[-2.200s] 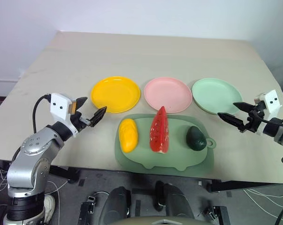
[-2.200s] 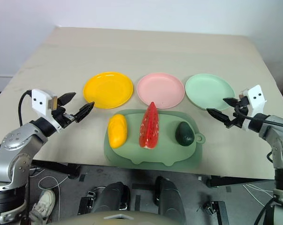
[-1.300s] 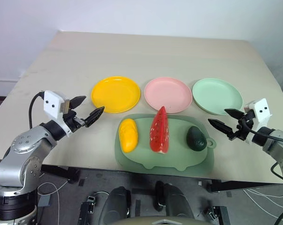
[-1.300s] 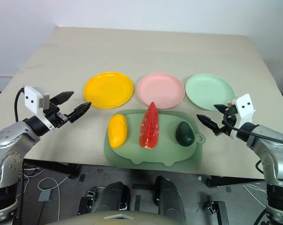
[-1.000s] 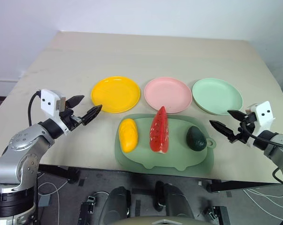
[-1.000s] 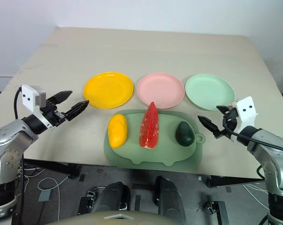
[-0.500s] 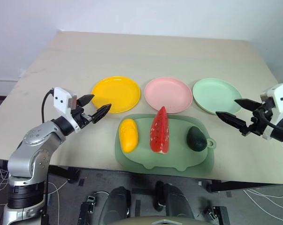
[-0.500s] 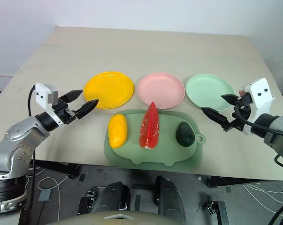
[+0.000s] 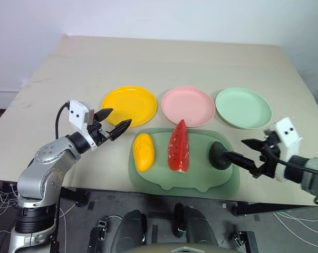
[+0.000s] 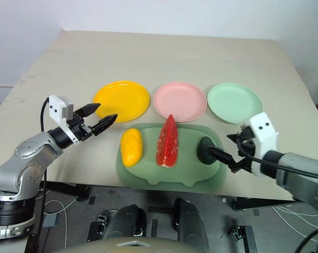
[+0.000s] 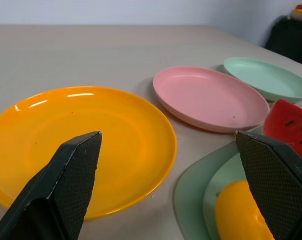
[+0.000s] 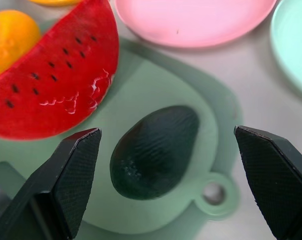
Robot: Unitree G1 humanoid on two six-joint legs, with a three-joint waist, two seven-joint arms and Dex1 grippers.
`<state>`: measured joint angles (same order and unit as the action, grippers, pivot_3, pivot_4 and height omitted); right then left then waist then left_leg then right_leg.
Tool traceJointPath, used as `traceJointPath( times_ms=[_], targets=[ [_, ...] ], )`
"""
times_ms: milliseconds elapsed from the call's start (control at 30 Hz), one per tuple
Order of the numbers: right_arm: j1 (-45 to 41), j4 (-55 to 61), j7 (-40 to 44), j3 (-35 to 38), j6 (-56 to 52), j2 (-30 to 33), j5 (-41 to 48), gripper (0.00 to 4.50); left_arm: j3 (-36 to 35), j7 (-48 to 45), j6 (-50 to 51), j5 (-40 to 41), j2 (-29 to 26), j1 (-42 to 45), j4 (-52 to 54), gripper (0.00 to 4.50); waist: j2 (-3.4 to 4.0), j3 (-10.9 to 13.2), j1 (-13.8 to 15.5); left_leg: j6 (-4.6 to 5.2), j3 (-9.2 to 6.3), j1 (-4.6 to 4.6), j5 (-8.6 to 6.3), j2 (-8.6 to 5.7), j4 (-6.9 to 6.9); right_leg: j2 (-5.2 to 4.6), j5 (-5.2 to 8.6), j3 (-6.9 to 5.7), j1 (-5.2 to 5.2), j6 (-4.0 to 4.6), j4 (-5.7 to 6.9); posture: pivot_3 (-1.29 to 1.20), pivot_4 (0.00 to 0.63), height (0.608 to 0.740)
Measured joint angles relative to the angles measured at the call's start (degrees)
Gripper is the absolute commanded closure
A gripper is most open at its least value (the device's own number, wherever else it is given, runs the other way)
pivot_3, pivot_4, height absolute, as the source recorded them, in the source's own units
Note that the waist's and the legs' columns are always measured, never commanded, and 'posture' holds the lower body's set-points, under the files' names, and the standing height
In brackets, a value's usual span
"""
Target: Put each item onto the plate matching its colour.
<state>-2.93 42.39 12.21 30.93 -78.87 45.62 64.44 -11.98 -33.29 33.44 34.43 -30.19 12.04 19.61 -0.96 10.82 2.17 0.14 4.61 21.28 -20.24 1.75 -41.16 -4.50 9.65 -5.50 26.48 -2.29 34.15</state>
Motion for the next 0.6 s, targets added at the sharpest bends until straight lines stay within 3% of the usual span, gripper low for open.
traceJointPath(
  times_ms=[300, 600],
  targets=[
    [-3.2, 0.0, -12.8, -7.8, -2.5, -5.6, 0.3, 0.00, -0.1, 0.2, 0.0, 0.0, 0.1, -0.9, 0.2, 0.04, 0.00, 0.0, 0.0, 0.01, -0.01, 0.01, 0.00, 0.01, 0.00, 0.00, 0.00, 0.00, 0.00, 0.00, -0.01, 0.00, 0.150, 0.740],
    [-3.6, -1.7, -15.7, -16.2, -3.1, -6.6, -5.9, 0.00, -0.2, 0.9, -0.1, 0.0, 0.1, -1.8, 0.5, 0.04, 0.00, 0.0, 0.0, 0.01, -0.01, 0.01, -0.01, 0.01, 0.00, 0.00, 0.01, 0.00, 0.01, 0.00, -0.01, 0.00, 0.150, 0.740]
  ],
)
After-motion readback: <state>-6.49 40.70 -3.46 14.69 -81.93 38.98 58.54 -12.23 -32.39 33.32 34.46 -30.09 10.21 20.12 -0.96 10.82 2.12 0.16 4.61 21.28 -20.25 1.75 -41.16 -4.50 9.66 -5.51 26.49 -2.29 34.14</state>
